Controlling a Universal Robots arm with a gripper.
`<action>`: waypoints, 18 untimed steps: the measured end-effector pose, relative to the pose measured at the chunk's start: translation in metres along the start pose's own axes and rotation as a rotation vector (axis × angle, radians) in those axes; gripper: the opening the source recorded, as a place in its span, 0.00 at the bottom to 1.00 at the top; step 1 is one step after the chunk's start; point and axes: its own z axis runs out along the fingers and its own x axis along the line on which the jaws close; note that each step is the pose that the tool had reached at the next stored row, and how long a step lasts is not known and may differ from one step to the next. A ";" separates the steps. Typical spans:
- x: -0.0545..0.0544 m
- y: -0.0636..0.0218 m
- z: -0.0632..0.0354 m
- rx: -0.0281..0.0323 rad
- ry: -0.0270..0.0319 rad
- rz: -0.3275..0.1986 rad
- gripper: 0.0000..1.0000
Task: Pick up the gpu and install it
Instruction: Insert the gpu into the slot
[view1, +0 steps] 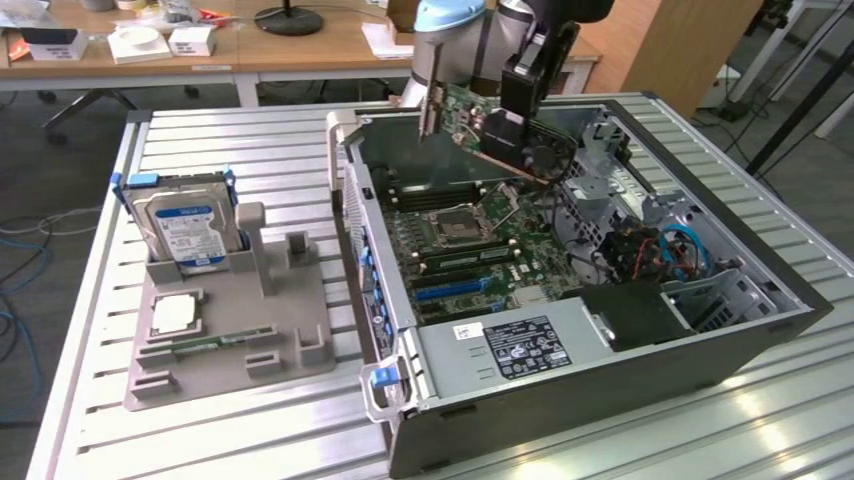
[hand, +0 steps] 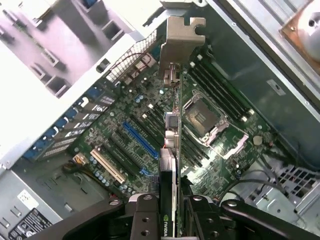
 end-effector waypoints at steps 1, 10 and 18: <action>0.000 0.0000 0.0001 -0.0004 0.0009 -0.018 0.27; 0.000 -0.0001 0.0011 -0.0039 0.0091 -0.182 0.27; 0.000 -0.0001 0.0022 -0.0074 0.0172 -0.346 0.27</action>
